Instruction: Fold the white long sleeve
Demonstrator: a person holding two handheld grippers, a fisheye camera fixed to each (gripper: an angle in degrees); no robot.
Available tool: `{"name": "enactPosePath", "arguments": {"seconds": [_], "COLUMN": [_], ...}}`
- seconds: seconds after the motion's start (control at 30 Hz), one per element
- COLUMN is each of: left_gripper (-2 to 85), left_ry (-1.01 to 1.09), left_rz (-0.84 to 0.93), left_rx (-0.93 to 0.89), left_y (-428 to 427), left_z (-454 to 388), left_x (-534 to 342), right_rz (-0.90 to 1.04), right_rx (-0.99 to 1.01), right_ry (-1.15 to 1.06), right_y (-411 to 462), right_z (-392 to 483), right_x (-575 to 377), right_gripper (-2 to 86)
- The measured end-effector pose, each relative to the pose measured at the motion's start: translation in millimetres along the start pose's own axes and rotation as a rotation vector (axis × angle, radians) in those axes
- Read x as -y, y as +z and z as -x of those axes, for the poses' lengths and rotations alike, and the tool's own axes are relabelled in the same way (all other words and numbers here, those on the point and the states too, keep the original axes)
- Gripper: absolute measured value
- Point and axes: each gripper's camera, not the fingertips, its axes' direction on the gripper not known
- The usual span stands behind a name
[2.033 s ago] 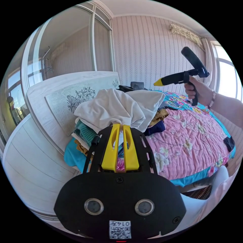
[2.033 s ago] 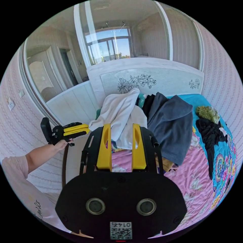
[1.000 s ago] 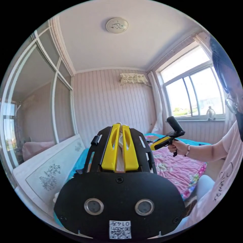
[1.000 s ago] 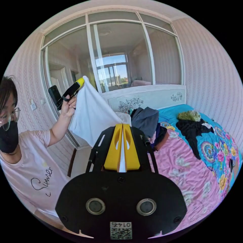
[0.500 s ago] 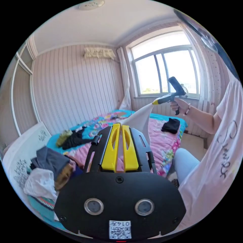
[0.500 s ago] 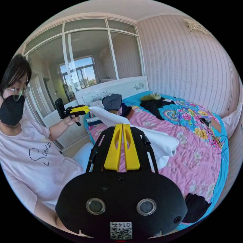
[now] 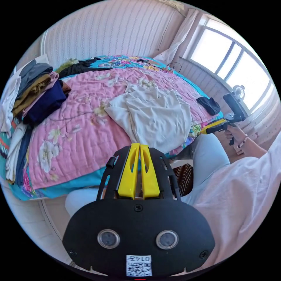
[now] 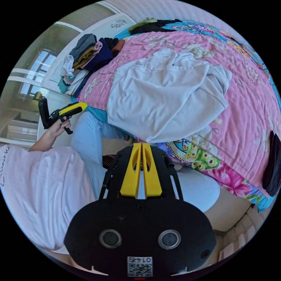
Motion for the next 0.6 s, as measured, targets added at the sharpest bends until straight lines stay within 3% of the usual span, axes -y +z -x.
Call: {"name": "enactPosePath", "arguments": {"seconds": [0.13, 0.27, 0.43, 0.6], "left_gripper": [6.1, 9.1, 2.0, -0.9], "left_ry": [-0.023, -0.188, -0.175, -0.069], "left_rz": [-0.051, -0.025, 0.137, 0.091], "left_rx": [0.029, 0.006, -0.098, -0.119], "left_y": [41.3, 106.5, 159.7, 149.4], "left_z": [17.3, 45.5, 55.4, 53.5], "left_x": [47.1, 90.2, 106.0, 81.3], "right_rz": [-0.154, -0.235, -0.206, -0.168], "right_rx": [-0.096, 0.031, 0.052, 0.087], "right_ry": [0.086, 0.192, 0.152, 0.204], "right_y": [-43.2, -76.8, -93.0, -106.0], "right_z": [-28.2, -56.1, -52.4, -73.5], "right_x": [28.3, 46.7, 35.6, -3.5], "right_gripper": [6.0, 7.2, 6.6, 3.4]}}
